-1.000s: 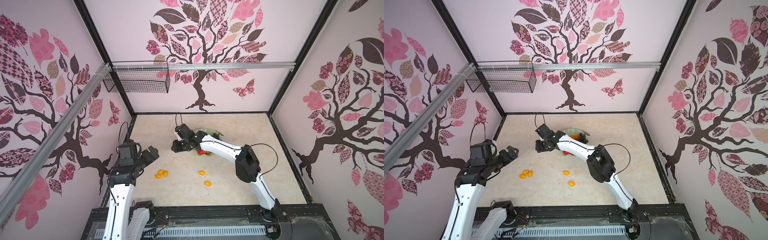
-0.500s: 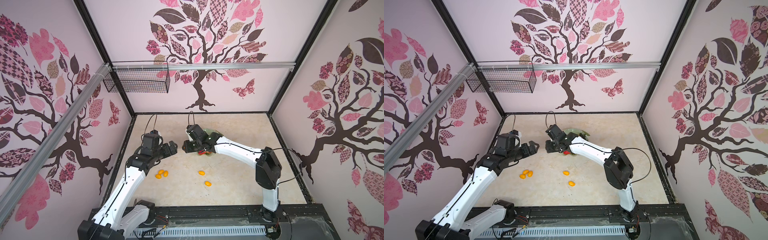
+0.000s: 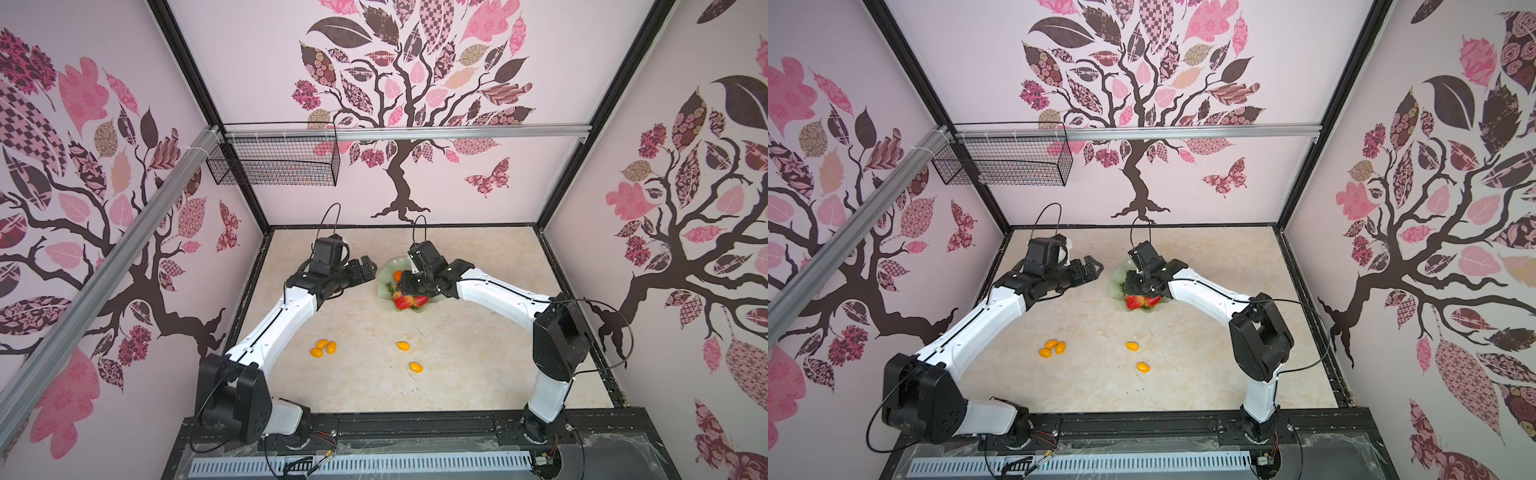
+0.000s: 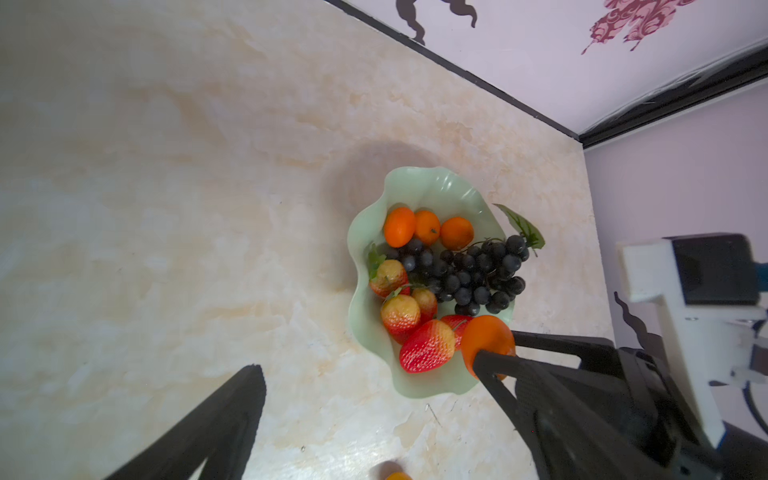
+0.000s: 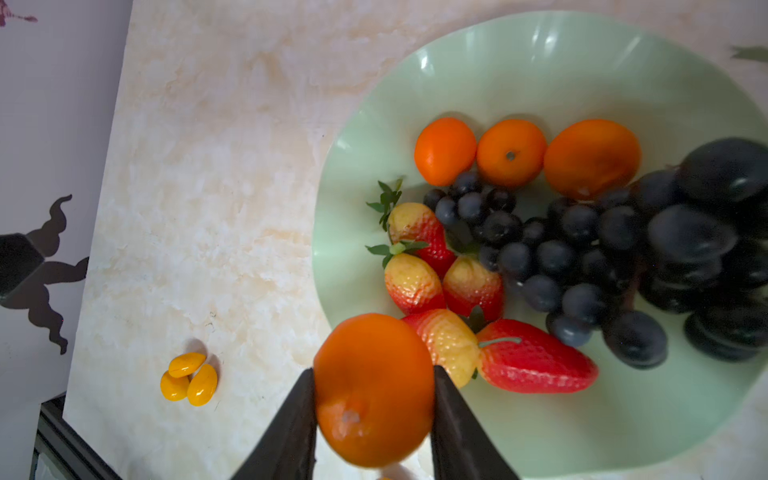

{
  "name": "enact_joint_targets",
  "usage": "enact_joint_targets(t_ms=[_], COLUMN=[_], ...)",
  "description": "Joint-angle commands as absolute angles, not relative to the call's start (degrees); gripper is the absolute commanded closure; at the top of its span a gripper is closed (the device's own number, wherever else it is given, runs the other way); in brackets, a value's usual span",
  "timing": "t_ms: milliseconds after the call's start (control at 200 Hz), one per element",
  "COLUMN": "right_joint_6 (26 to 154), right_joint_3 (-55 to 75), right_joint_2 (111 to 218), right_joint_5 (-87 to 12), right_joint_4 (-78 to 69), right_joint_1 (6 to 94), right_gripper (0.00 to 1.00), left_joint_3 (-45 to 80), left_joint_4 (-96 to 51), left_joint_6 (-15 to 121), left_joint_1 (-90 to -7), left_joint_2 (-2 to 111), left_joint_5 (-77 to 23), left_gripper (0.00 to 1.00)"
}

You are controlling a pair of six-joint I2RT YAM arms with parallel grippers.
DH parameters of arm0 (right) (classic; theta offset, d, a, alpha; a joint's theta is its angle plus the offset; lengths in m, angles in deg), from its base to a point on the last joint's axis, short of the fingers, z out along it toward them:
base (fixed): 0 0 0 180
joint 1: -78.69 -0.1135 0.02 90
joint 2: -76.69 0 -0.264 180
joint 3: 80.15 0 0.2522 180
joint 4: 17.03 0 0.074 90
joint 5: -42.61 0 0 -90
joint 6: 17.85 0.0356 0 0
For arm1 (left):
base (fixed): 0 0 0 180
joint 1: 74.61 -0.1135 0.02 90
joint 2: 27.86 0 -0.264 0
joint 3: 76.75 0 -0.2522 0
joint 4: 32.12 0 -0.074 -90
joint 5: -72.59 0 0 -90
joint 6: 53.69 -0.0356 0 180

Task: Place and organize the fake fruits in the fruit bowl
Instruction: 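Lift the orange with the right gripper and carry it over the bowl, then lower the orange onto the other tangerines and open the right gripper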

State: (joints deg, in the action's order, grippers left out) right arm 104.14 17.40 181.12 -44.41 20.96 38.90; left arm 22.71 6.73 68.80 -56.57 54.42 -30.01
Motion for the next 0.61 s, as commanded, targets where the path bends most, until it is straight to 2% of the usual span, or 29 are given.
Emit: enact_joint_targets(t_ms=[0, 230, 360, 600], right_joint_6=[104.24, 102.54, 101.68, 100.81], right_joint_3=[17.97, 21.32, 23.51, 28.35], right_joint_2=[177.74, 180.17, 182.23, 186.91], right_joint_5=[-44.76, -45.99, -47.15, -47.05], right_joint_4=[21.41, 24.15, 25.03, 26.05], right_joint_1=[40.00, 41.35, 42.14, 43.76], right_gripper=[0.63, 0.63, 0.63, 0.63], left_joint_3=[18.04, 21.95, 20.07, 22.48], left_joint_4=[2.34, -2.48, 0.00, -5.83], left_joint_6=[67.04, 67.12, 65.87, 71.97], left_joint_1=[-56.23, -56.27, -57.17, -64.65], left_joint_2=[57.84, 59.74, 60.51, 62.75], left_joint_5=[-33.71, -34.60, -36.23, -44.28], left_gripper=[0.02, 0.02, 0.02, 0.02])
